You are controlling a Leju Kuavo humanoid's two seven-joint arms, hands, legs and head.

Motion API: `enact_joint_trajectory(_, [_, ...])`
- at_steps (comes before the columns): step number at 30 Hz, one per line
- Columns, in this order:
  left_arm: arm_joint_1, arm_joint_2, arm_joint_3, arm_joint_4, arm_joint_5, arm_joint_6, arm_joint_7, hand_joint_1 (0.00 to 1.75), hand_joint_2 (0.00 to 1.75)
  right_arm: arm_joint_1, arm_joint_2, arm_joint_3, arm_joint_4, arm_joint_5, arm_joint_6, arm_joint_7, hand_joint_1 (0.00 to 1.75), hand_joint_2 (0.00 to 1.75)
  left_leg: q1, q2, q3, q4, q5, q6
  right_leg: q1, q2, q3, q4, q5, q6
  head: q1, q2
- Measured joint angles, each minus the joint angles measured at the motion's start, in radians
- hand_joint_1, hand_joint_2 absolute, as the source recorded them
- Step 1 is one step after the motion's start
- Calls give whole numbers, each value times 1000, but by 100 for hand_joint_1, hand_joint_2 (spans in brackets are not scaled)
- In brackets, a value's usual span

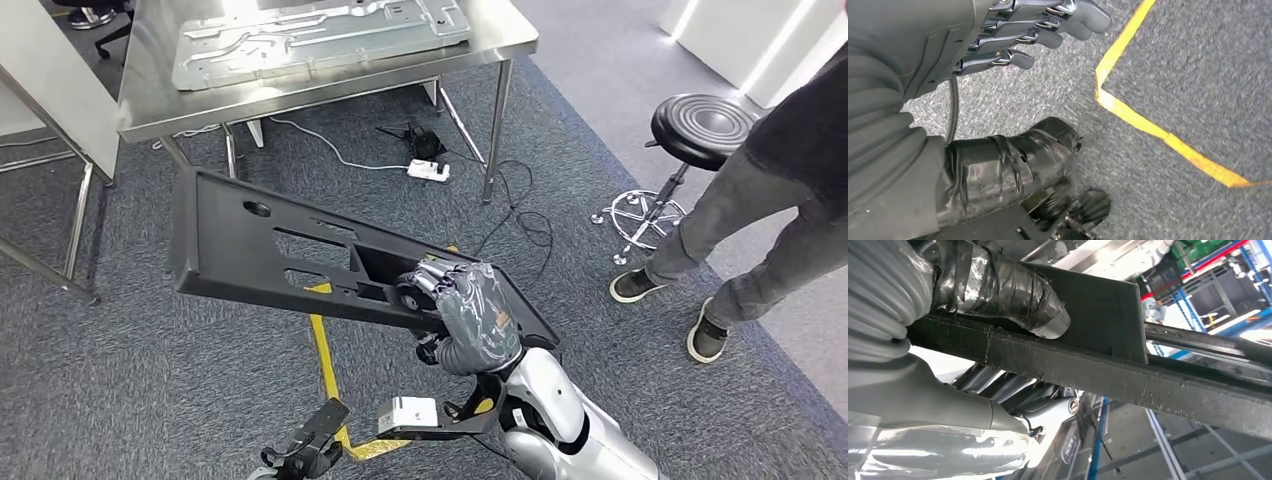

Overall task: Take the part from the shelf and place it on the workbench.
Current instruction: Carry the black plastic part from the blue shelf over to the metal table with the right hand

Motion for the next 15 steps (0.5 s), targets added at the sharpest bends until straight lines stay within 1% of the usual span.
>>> enact_joint_trajectory(1, [3, 0, 0, 0, 0, -1, 0, 0, 175, 1, 0, 0, 4, -3, 0, 0, 175, 175, -1, -2, -15, 22, 4, 3, 3, 5, 1, 0, -1, -2, 0, 0])
enact_joint_trajectory(2, [5, 0, 0, 0, 0, -1, 0, 0, 175, 2, 0, 1, 7, -6, -1, 0, 175, 175, -2, -3, -14, 9, 24, 7, 6, 11, 2, 0, -1, -3, 0, 0])
enact_joint_trajectory(3, [6, 0, 0, 0, 0, -2, 0, 0, 175, 2, 0, 1, 9, -8, -1, -1, 175, 175, -4, -4, 7, -39, 58, 13, 8, 16, 4, 0, -2, -3, 0, 0])
enact_joint_trajectory(4, [5, 0, 0, 0, -1, -2, 0, 0, 175, 2, 0, 1, 10, -10, -2, -1, 175, 175, -7, -8, 36, -106, 91, 22, 9, 20, 5, 0, -2, -3, 0, 0])
enact_joint_trajectory(5, [3, 1, 0, 0, -1, -2, 0, 0, 175, 2, 0, 1, 11, -11, -3, -2, 175, 175, -11, -12, 64, -166, 112, 31, 11, 24, 6, 1, -3, -1, 1, 0])
enact_joint_trajectory(6, [1, 1, 1, 0, -1, -2, 1, 0, 175, 2, 0, 1, 12, -12, -4, -3, 175, 175, -15, -15, 85, -211, 124, 38, 11, 26, 5, 0, -3, 2, 0, 0])
enact_joint_trajectory(7, [-1, 2, 1, 0, -1, -2, 1, 0, 175, 2, 0, 1, 13, -12, -4, -4, 175, 175, -19, -18, 96, -233, 125, 42, 9, 28, 5, -1, -3, 7, 1, 0])
enact_joint_trajectory(8, [-2, 3, 1, 0, -1, -2, 2, 0, 175, 2, 0, 1, 14, -13, -5, -5, 175, 175, -21, -18, 99, -239, 123, 44, 8, 29, 4, -3, -2, 13, 0, 0])
enact_joint_trajectory(10, [-2, 2, 1, 0, -2, -2, 3, 0, 175, 3, 0, 1, 16, -15, -6, -9, 175, 175, -18, -16, 108, -253, 128, 50, 8, 27, 7, -4, -4, 26, 1, 0])
enact_joint_trajectory(11, [-3, 2, 1, 0, -2, -2, 3, 0, 175, 2, 0, 1, 18, -17, -6, -10, 175, 175, -15, -15, 116, -262, 131, 53, 9, 21, 3, 9, -13, 31, 2, 0])
enact_joint_trajectory(12, [-3, 2, 1, 0, -3, -3, 4, 0, 175, 2, -1, 1, 19, -20, -7, -12, 175, 175, -11, -13, 124, -271, 134, 57, 9, 15, -12, 42, -31, 35, 5, 0])
enact_joint_trajectory(13, [-3, 1, 1, 0, -3, -4, 4, 0, 175, 2, -1, 1, 20, -23, -8, -13, 175, 175, -10, -12, 129, -276, 134, 60, 7, 8, -37, 93, -55, 38, 7, 0])
enact_joint_trajectory(14, [-3, 1, 1, 0, -3, -4, 5, 0, 175, 3, -1, 1, 21, -25, -8, -14, 175, 175, -9, -11, 132, -277, 132, 62, 5, 5, -70, 155, -81, 41, 9, 0])
enact_joint_trajectory(15, [-2, 1, 1, 0, -4, -6, 5, 0, 175, 5, -1, 1, 23, -27, -9, -14, 175, 175, -9, -10, 134, -277, 130, 63, 3, 4, -102, 211, -99, 44, 10, 0])
